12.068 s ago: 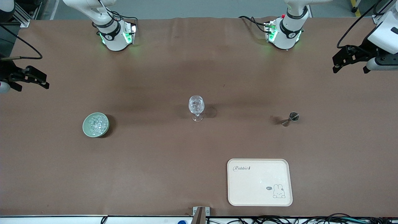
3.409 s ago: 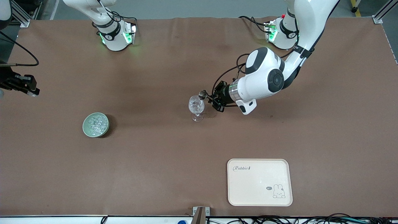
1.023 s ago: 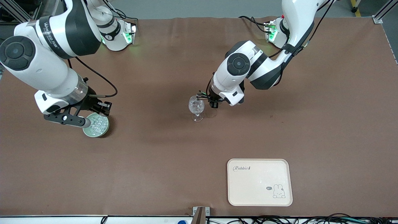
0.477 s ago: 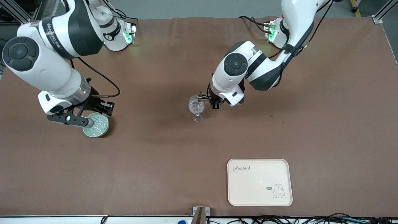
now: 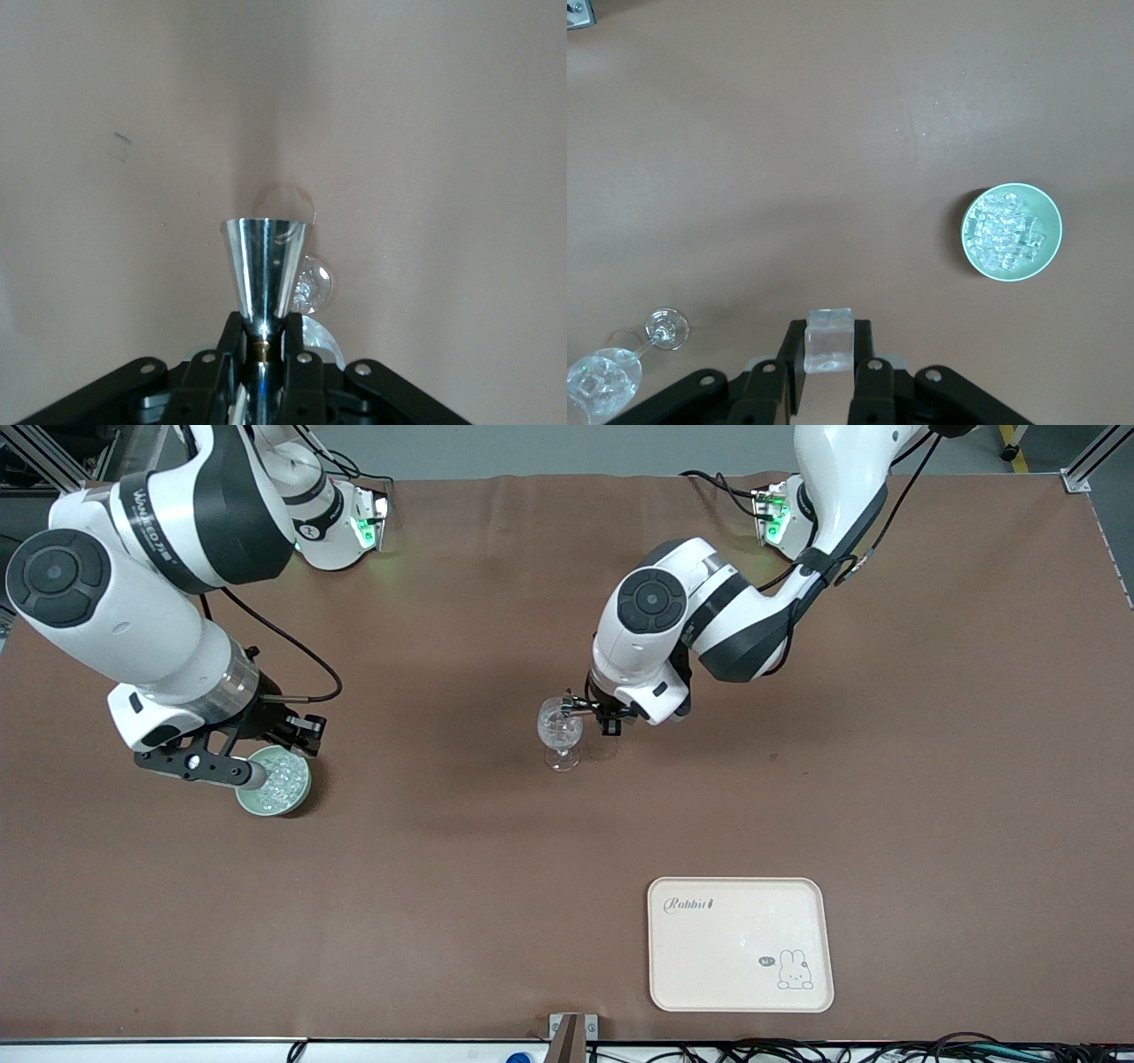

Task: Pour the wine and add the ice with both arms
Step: 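Hold the jigger tilted while the right gripper carries ice toward the glass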

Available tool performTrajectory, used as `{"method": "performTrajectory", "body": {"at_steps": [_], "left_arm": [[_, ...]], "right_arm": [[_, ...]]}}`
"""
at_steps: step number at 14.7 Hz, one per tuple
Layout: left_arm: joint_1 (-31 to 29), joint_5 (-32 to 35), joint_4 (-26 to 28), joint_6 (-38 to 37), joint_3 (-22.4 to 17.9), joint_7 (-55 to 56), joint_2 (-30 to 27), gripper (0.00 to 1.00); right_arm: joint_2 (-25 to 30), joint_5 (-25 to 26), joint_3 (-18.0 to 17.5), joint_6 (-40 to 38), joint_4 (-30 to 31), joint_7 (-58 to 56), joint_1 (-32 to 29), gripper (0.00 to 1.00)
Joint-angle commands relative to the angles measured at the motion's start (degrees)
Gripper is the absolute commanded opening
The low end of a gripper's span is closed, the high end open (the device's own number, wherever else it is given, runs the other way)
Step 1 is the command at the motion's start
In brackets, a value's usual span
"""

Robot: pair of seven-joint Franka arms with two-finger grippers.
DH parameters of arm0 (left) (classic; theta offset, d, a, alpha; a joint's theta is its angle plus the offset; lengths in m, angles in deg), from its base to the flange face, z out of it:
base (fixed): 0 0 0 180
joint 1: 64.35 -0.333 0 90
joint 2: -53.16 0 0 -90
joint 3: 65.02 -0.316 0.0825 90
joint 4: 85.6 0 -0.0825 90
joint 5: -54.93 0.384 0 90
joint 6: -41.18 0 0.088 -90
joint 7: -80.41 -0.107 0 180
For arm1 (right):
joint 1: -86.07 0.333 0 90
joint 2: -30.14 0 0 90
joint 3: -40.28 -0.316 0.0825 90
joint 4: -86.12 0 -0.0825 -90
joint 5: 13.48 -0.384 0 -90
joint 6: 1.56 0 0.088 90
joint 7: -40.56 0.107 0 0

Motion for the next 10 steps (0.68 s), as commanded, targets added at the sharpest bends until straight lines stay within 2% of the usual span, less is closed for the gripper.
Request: {"method": "performTrajectory", "body": {"at_steps": [1, 10], "left_arm": [[1.0, 1.3, -2.9, -1.9, -0.5, 1.1, 1.3, 0.0], [1.4, 3.0, -3.1, -3.5, -1.1, 1.0, 1.0, 0.0]], "right_arm": [[-0.3, -0.7, 0.4, -0.6, -1.1, 0.7, 0.4, 0.13], [-0.4, -0.7, 0.4, -0.5, -1.1, 0.8, 0.4, 0.13]]}}
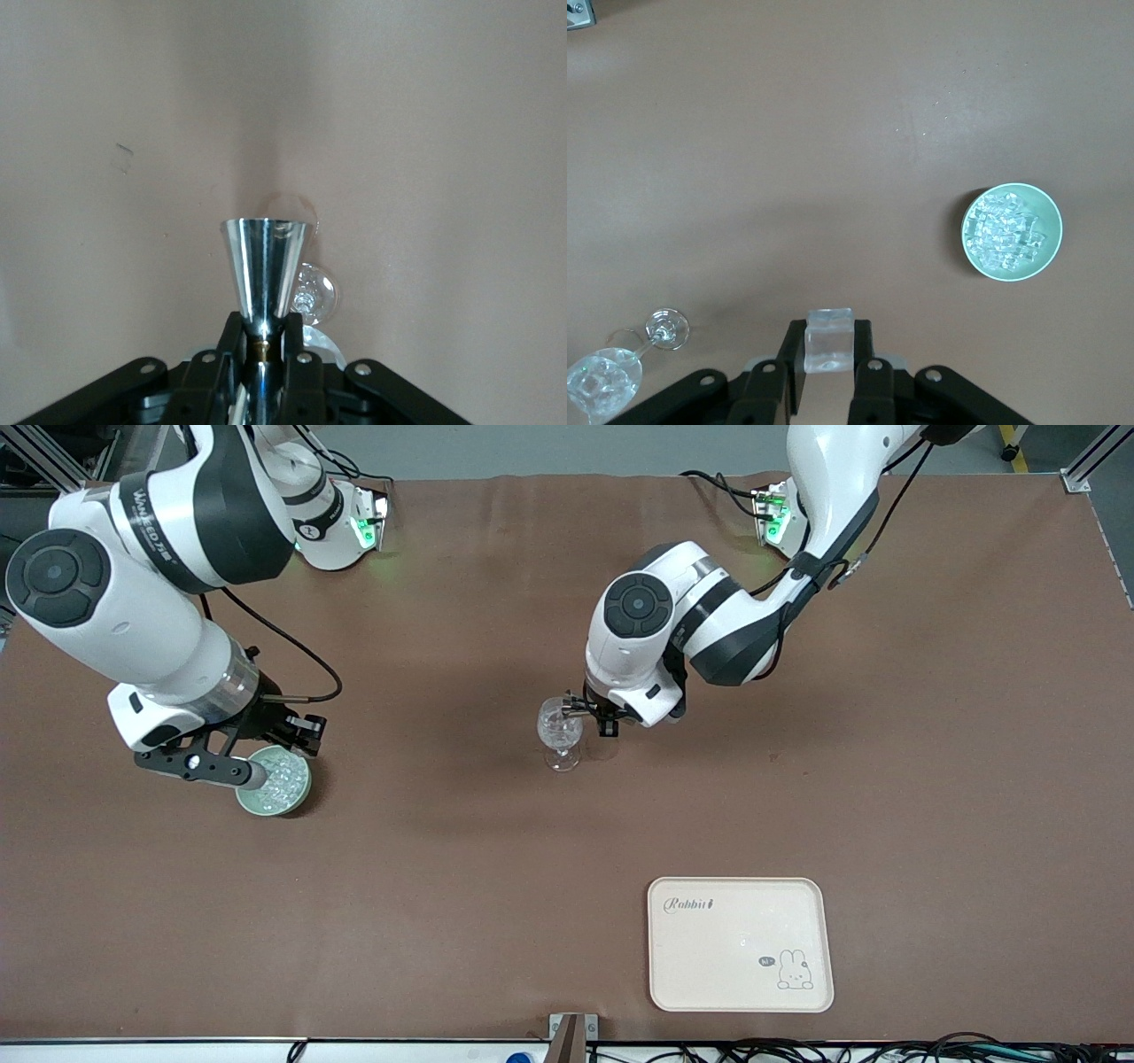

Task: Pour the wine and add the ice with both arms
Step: 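Hold the jigger tilted while the right gripper carries ice toward the glass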

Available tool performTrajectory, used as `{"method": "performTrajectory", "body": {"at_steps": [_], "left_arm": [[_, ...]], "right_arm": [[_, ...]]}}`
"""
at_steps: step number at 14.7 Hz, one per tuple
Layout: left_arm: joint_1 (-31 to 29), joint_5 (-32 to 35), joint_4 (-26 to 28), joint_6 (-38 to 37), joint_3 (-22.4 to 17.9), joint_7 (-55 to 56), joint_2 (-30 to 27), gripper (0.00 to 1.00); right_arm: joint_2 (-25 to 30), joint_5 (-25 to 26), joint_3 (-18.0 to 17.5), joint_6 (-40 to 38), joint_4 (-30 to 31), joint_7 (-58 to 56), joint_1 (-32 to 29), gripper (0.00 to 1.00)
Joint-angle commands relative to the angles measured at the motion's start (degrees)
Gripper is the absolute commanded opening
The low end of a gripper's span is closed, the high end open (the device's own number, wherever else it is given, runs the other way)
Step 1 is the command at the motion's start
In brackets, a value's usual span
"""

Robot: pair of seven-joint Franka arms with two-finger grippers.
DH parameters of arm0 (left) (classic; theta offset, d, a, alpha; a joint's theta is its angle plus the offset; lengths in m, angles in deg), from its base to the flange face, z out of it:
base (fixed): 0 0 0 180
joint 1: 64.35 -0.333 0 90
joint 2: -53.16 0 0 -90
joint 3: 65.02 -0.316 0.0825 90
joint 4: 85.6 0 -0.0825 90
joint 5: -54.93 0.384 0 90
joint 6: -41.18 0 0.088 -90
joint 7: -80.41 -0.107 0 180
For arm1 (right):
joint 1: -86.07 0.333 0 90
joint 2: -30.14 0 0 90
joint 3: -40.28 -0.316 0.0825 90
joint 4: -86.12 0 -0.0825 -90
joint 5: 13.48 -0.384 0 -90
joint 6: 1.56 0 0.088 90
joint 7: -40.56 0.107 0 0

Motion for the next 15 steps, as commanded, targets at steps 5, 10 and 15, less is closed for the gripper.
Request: {"method": "performTrajectory", "body": {"at_steps": [5, 10, 15], "left_arm": [[-2.7, -9.3, -1.7, -1.1, 0.1, -9.5, -0.5, 0.0], [-7.3, -19.1, -1.8, -0.3, 0.3, -19.5, -1.1, 0.0], [-15.7, -31.3, -4.7, 4.6, 0.2, -32.3, 0.3, 0.0]], "right_arm": [[-0.4, -0.7, 0.4, -0.5, -1.1, 0.8, 0.4, 0.13], [-0.7, -0.7, 0.4, 0.2, -1.1, 2.1, 1.0, 0.13], [-3.1, -0.8, 0.4, 4.4, -1.3, 12.1, 6.4, 0.11]]}}
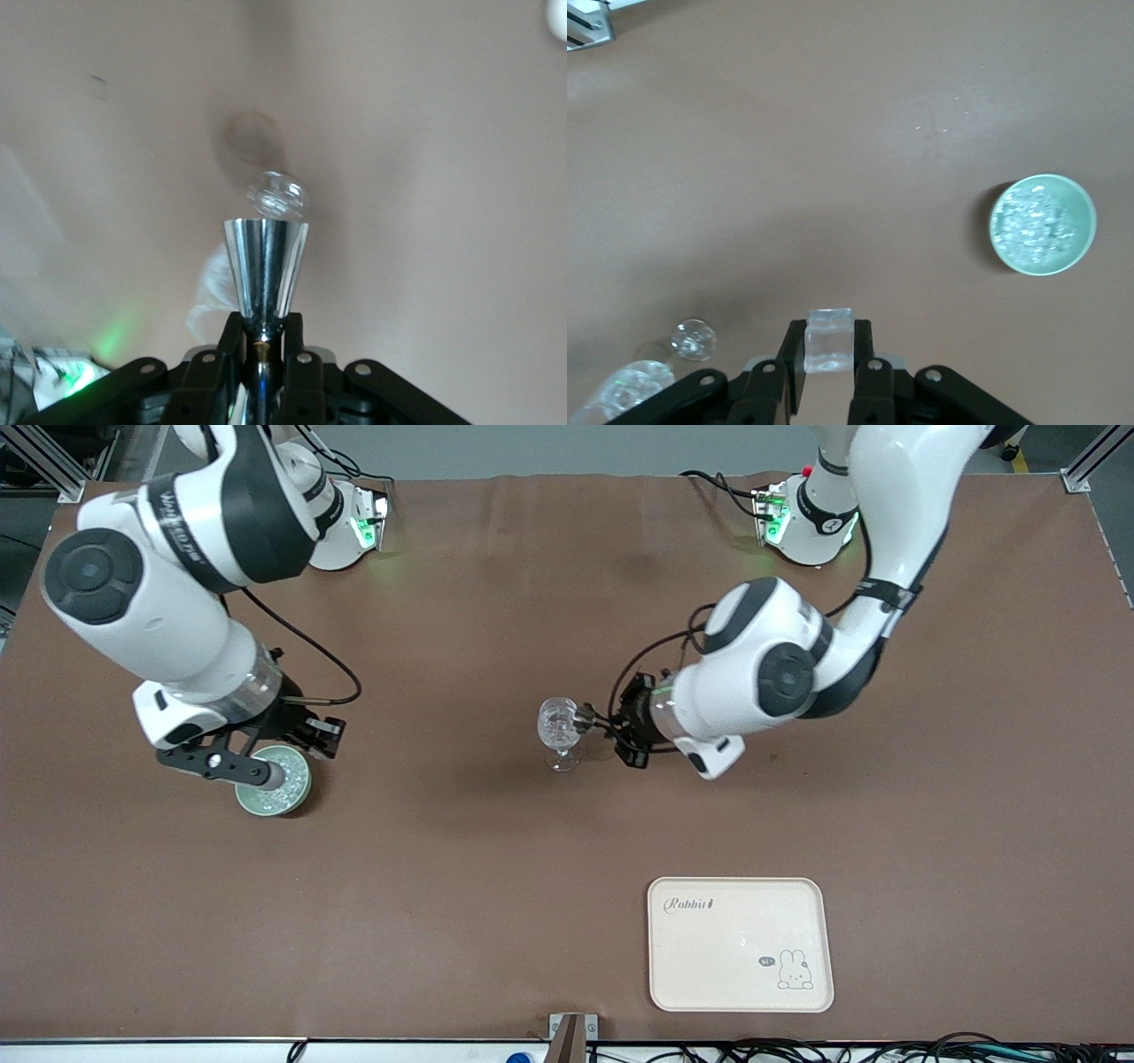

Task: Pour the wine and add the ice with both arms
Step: 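Drop the ice into the glass while the left gripper moves the jigger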

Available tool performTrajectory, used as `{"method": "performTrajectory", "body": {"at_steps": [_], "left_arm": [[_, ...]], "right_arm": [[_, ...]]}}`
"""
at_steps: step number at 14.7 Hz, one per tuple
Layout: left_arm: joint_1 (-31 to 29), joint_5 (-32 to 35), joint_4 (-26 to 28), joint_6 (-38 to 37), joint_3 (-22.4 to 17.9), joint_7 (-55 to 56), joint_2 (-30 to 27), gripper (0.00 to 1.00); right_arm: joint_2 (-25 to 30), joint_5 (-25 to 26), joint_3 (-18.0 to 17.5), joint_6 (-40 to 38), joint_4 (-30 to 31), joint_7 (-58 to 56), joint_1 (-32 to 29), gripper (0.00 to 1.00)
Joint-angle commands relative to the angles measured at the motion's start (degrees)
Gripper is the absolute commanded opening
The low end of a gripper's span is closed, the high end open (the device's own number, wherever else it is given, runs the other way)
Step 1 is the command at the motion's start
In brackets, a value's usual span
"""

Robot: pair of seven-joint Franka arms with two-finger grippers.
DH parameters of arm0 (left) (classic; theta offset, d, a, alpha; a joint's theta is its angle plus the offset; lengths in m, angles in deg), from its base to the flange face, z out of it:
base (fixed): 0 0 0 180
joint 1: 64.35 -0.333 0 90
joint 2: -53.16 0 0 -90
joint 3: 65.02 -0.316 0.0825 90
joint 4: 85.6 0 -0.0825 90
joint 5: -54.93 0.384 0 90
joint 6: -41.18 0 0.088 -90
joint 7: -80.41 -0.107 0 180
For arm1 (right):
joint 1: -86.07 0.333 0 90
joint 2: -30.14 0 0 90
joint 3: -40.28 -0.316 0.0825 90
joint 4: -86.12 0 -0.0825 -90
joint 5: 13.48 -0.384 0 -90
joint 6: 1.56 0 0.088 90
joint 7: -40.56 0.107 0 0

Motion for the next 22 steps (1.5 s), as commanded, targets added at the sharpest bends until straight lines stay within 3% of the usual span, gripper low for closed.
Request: {"method": "performTrajectory", "body": {"at_steps": [1, 6, 11, 19, 22], "left_arm": [[-5.3, -7.7, -1.0, 3.3, 0.3, -8.3, 0.9, 0.0], [-13.7, -23.5, -6.2, 6.2, 0.3, -20.6, 8.7, 0.0], [-20.7, -29.0, -10.7, 6.4, 0.1, -29.3, 17.4, 0.0], [-25.0, -30.6, -12.4, 7.4, -1.4, -43.4, 25.1, 0.01], [-27.1, -38.3, -12.3, 7.0, -1.4, -52.3, 28.6, 0.01]], "right_arm": [[-2.8, -0.4, 0.5, 2.1, -1.3, 8.9, 5.1, 0.1], [-6.8, -0.7, 0.4, 8.3, -1.3, 19.6, 12.8, 0.06], [-11.2, -2.1, 0.5, 14.1, -1.3, 25.3, 19.9, 0.06], [-13.0, -1.5, 0.5, 15.3, -1.1, 26.7, 24.6, 0.08], [-13.3, -1.4, 0.5, 15.4, -0.9, 26.6, 24.6, 0.12]]}}
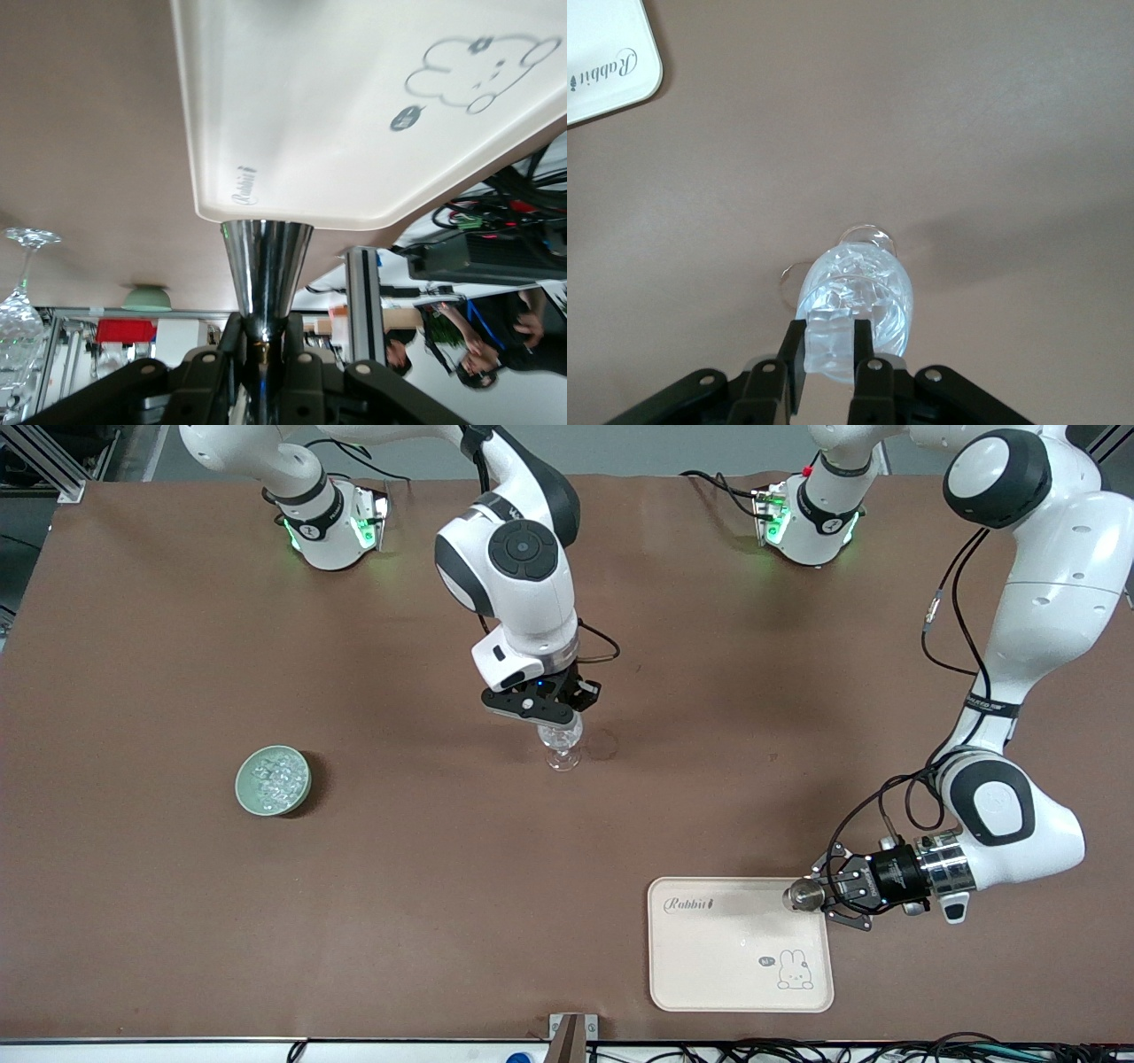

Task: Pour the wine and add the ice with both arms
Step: 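Drop the ice into the glass while the left gripper moves the jigger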

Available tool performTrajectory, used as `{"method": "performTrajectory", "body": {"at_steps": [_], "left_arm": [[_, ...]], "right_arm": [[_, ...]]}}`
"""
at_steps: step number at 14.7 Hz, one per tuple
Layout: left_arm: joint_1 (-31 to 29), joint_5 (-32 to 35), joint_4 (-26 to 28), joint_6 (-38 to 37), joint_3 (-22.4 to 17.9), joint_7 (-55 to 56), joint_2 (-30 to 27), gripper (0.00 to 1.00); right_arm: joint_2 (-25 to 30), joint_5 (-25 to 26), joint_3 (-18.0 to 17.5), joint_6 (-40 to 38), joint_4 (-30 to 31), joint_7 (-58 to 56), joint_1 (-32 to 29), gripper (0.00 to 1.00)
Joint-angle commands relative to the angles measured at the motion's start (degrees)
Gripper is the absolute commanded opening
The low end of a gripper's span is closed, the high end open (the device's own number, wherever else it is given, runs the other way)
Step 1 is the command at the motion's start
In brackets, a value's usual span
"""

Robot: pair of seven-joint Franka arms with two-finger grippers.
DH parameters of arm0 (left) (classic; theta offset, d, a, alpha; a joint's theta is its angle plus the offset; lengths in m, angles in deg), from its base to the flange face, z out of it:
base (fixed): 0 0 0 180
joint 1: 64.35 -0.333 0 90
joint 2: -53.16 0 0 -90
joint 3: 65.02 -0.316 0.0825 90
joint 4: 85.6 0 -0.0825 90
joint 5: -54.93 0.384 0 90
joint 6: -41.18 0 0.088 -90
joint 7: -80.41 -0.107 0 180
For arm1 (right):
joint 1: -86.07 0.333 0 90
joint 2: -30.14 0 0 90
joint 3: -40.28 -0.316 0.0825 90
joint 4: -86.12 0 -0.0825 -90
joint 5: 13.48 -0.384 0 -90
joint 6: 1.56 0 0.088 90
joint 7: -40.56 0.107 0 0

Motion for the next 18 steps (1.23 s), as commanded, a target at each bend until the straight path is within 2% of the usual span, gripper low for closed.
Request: {"method": "performTrajectory", "body": {"at_steps": [1, 3, 4, 6, 7, 9, 14, 18], "left_arm": [[-1.0, -6.5, -1.6, -0.5, 0.6, -6.0, 3.9, 0.01], [-1.0, -7.0, -1.6, -0.4, 0.6, -6.2, 4.9, 0.01], [-1.0, -7.1, -1.9, -0.4, 0.6, -6.3, 5.8, 0.01], [-0.8, -8.4, -3.0, -0.4, 0.6, -6.7, 7.3, 0.01], [-0.5, -9.0, -3.7, -0.4, 0.6, -6.8, 8.0, 0.02], [-0.2, -10.1, -4.4, 0.0, 0.6, -6.7, 8.8, 0.05], [0.7, -10.2, -6.8, 0.8, 0.6, -7.0, 11.2, 0.05], [1.2, -10.3, -7.2, 2.2, 0.6, -8.2, 11.7, 0.05]], "right_arm": [[-0.6, -0.3, 0.6, 0.2, -0.5, 0.5, 0.4, 0.14], [-0.8, -0.2, 0.6, 0.4, -0.4, 0.1, 0.4, 0.18], [-1.1, -0.1, 0.6, 0.3, -0.4, -0.1, 0.4, 0.29], [-1.2, 1.4, 0.6, 0.3, -0.4, -0.2, 0.2, 0.8], [-1.2, 2.3, 0.6, 0.3, -0.4, -0.2, 0.1, 0.92], [-1.2, 2.6, 0.7, -0.1, -0.5, -0.5, -0.5, 1.0], [1.9, 2.6, 0.9, -3.8, -0.5, -6.8, -4.6, 1.0], [6.7, 2.6, 0.9, -10.3, -0.4, -18.9, -13.4, 1.0]]}}
